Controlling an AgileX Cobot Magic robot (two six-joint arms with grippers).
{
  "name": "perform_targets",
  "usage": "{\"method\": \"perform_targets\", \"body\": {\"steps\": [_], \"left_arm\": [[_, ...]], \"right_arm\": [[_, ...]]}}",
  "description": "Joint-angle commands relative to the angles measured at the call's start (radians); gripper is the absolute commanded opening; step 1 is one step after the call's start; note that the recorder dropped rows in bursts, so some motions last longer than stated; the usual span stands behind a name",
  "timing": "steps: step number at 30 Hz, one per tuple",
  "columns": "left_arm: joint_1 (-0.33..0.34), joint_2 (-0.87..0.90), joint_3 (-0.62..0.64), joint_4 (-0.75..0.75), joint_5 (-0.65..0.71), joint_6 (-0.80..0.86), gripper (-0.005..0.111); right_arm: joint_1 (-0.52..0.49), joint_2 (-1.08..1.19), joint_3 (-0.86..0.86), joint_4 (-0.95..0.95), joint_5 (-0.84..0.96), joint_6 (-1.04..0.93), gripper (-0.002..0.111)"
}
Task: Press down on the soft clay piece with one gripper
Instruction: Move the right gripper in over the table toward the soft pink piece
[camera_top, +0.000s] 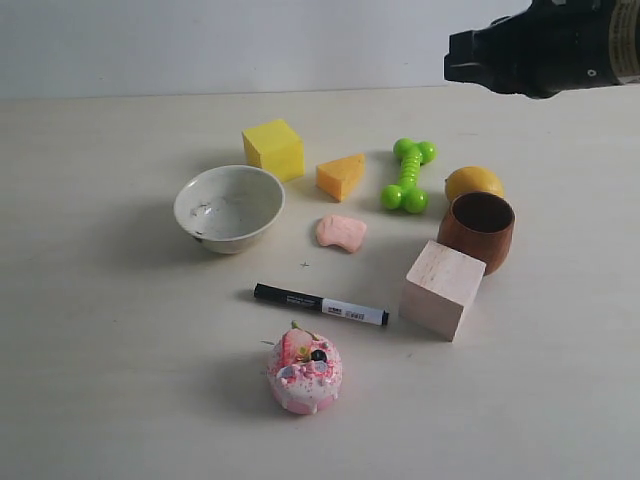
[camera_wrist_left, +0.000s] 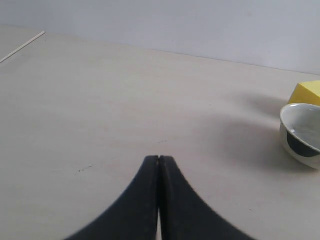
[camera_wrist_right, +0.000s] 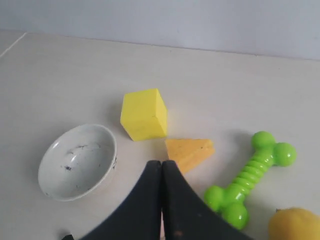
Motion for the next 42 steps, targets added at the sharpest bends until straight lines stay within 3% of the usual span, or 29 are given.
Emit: {"method": "perform_targets", "body": {"steps": [1, 13, 15, 20, 23, 28, 30, 35, 42], "left_arm": [[-0.006, -0.006, -0.003, 0.005, -0.008, 0.006, 0.0], [-0.006, -0.006, -0.003, 0.005, -0.008, 0.006, 0.0], [-0.006, -0.006, -0.003, 0.005, -0.008, 0.006, 0.0], [-0.006, -0.006, -0.003, 0.005, -0.008, 0.006, 0.0], [-0.006, -0.006, -0.003, 0.005, -0.008, 0.006, 0.0], [-0.006, -0.006, -0.003, 0.005, -0.008, 0.006, 0.0], [-0.006, -0.006, -0.003, 0.005, -0.008, 0.006, 0.0], [-0.006, -0.006, -0.003, 0.005, -0.008, 0.006, 0.0], [-0.006, -0.006, -0.003, 0.005, -0.008, 0.006, 0.0]], "right_arm": [[0.002, 0.043, -0.007, 0.165, -0.13, -0.279, 0.0], [0.025, 0.101, -0.005, 0.856, -0.122, -0.848, 0.0], [0.025, 0.101, -0.005, 0.959, -0.054, -0.935, 0.0], [0.025, 0.107, -0.005, 1.336, 0.388, -1.295, 0.0], [0.035, 0.107, -0.005, 1.455, 0.554, -1.437, 0.0], [0.101, 0.107, -0.01, 1.765, 0.725, -1.972, 0.0], [0.131, 0.107, -0.025, 1.828, 0.773, -2.088, 0.0], [0.183, 0.129, -0.126, 1.875, 0.885, -2.146, 0.0], [0.211, 0.283, -0.438, 1.882, 1.215, -2.135, 0.0]]}}
